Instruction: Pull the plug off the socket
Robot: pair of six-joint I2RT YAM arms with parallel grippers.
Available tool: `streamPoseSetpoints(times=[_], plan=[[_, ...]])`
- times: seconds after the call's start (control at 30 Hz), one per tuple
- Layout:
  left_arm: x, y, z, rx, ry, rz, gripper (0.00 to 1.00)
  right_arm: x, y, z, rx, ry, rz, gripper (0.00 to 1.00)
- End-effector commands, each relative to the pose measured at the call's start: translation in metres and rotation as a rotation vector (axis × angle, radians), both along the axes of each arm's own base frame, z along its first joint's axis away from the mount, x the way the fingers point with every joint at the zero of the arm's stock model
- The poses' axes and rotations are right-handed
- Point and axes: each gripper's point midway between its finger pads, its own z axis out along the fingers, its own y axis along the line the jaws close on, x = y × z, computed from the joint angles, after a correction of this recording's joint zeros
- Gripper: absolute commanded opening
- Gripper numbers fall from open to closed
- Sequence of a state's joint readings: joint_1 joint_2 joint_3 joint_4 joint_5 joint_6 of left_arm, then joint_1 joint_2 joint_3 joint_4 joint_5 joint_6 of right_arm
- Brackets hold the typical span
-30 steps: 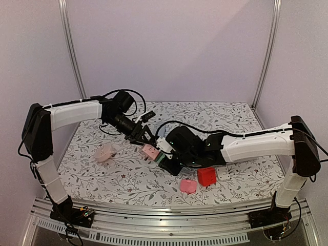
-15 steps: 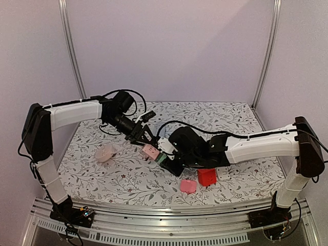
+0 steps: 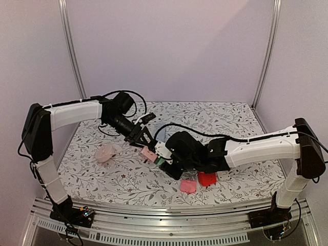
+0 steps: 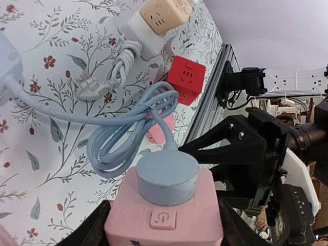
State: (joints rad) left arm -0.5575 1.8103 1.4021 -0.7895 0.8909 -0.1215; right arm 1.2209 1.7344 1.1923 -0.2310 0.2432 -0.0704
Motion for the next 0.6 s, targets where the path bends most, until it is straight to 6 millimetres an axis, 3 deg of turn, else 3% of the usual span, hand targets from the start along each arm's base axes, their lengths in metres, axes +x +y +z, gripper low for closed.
streamPoseSetpoints(times=[0.0, 0.33, 0.57], plan=[[0.026, -0.003, 0.023, -0.047, -0.137, 0.032, 0.24, -0.038, 0.025, 0.032, 0.049, -0.033, 0.169, 0.13], [0.029, 0.000, 0.025, -0.037, -0.157, 0.047, 0.23, -0.023, 0.018, 0.043, 0.060, -0.074, 0.074, 0.12], [0.034, 0.004, 0.030, -0.041, -0.170, 0.065, 0.23, -0.004, 0.004, 0.036, 0.078, -0.015, -0.022, 0.10]])
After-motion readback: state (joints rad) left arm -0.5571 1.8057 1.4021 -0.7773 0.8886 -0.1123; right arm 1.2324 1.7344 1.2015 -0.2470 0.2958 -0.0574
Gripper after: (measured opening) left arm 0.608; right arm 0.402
